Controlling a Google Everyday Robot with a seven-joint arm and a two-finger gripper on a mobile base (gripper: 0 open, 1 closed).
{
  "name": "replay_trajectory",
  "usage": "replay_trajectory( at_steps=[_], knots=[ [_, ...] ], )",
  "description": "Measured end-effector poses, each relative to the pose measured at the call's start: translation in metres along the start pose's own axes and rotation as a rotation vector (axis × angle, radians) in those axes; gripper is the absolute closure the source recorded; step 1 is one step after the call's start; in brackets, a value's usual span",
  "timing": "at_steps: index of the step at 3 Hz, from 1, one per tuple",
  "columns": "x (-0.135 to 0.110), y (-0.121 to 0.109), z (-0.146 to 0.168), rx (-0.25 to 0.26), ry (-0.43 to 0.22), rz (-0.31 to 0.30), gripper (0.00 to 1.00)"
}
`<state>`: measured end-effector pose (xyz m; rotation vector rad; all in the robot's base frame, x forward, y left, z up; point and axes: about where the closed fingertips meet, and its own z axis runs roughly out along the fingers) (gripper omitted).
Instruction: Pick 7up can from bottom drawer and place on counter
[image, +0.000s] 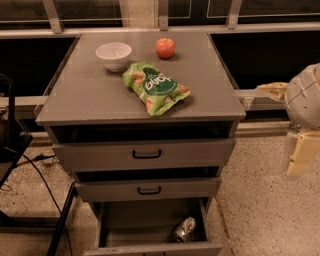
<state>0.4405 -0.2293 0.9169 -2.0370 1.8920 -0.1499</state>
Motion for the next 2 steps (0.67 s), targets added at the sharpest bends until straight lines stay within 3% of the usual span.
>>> replay_trajectory(
  at_steps=[1, 2],
  knots=[
    [0.000, 0.000, 0.000, 0.000, 0.000, 0.000, 0.00],
    [0.005, 0.018, 0.030, -0.019, -0.010, -0.005, 0.00]
  ],
)
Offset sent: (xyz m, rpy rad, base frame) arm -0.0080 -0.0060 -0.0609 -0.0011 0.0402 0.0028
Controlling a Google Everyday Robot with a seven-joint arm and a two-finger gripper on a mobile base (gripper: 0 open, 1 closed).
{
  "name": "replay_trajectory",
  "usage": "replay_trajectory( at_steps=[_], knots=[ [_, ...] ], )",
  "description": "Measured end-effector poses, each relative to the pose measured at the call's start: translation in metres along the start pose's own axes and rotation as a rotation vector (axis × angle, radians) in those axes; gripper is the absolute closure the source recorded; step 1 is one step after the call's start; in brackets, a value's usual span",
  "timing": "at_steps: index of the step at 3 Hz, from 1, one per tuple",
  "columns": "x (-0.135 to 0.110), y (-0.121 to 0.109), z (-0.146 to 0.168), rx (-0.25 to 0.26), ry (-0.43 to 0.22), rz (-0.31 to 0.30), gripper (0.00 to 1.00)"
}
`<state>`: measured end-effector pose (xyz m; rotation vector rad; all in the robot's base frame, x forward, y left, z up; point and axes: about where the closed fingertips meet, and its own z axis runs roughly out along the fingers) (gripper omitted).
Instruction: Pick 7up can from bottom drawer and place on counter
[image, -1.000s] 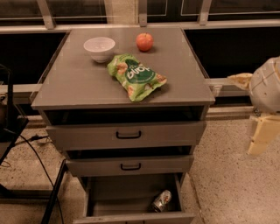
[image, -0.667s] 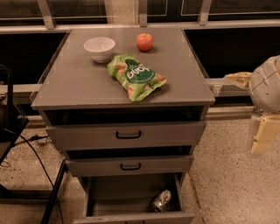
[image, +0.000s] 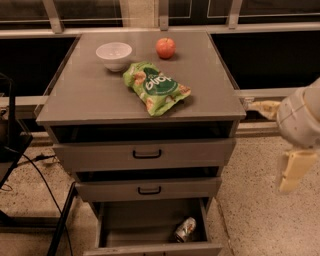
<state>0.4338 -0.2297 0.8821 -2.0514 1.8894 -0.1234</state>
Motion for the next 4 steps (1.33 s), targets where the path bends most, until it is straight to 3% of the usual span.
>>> replay_trajectory(
  at_steps=[1, 3, 4],
  knots=[
    [0.003, 0.017, 0.032, -0.007, -0.028, -0.114, 0.00],
    [0.005, 0.056, 0.133, -0.037, -0.239, -0.388, 0.00],
    [0.004, 0.057, 0.137, -0.032, -0.248, -0.467, 0.00]
  ],
)
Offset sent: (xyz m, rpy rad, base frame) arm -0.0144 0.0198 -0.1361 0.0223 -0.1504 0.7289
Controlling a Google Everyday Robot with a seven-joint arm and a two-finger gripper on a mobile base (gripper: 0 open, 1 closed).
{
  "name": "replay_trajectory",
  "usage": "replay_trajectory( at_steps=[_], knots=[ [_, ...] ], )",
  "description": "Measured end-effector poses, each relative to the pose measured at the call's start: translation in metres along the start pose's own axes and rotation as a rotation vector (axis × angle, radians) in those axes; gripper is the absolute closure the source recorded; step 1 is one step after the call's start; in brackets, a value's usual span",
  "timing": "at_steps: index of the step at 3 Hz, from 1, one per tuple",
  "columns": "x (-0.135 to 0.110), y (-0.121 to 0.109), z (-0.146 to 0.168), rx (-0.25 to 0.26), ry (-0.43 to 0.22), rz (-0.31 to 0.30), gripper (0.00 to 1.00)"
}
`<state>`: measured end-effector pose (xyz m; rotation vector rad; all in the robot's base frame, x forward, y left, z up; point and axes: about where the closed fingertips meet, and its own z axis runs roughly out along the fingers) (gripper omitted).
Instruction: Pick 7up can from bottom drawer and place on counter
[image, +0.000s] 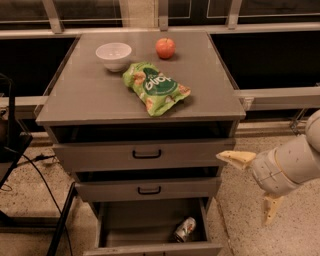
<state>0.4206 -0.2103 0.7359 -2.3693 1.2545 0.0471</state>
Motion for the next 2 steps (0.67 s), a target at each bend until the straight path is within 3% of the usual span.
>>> replay_trajectory(
  at_steps=[1, 2],
  knots=[
    [0.000, 0.000, -0.001, 0.000, 0.002, 0.003, 0.00],
    [0.002, 0.012, 0.027, -0.046, 0.016, -0.075, 0.00]
  ],
)
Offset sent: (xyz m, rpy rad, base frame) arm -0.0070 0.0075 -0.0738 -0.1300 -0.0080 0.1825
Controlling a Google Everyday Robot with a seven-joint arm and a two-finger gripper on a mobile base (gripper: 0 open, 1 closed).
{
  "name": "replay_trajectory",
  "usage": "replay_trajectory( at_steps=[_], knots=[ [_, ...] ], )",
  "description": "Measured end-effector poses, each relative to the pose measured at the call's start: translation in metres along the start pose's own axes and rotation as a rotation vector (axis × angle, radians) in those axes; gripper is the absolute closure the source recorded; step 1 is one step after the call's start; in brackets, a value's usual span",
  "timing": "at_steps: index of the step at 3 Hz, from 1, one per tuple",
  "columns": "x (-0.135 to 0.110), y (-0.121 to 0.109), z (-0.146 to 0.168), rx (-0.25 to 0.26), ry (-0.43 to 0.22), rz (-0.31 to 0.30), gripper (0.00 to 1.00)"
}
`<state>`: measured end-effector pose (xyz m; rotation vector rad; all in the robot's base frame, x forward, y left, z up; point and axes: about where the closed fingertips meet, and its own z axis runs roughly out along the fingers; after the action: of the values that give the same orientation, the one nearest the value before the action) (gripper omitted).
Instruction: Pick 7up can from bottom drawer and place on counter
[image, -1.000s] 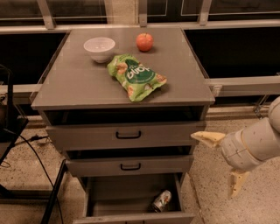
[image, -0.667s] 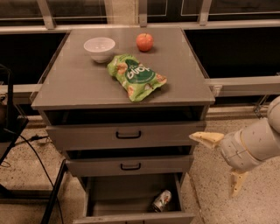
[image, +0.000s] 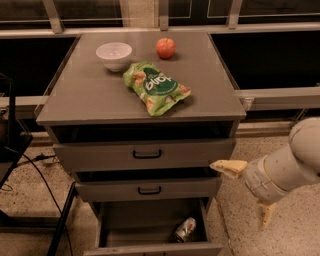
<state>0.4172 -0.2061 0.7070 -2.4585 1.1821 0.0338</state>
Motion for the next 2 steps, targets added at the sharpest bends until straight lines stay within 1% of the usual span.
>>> replay_trajectory(
  at_steps=[1, 2],
  knots=[
    [0.014, 0.017, 0.040, -0.036, 0.024, -0.099, 0.00],
    [0.028, 0.027, 0.079, -0.034, 0.060, -0.209, 0.00]
  ],
)
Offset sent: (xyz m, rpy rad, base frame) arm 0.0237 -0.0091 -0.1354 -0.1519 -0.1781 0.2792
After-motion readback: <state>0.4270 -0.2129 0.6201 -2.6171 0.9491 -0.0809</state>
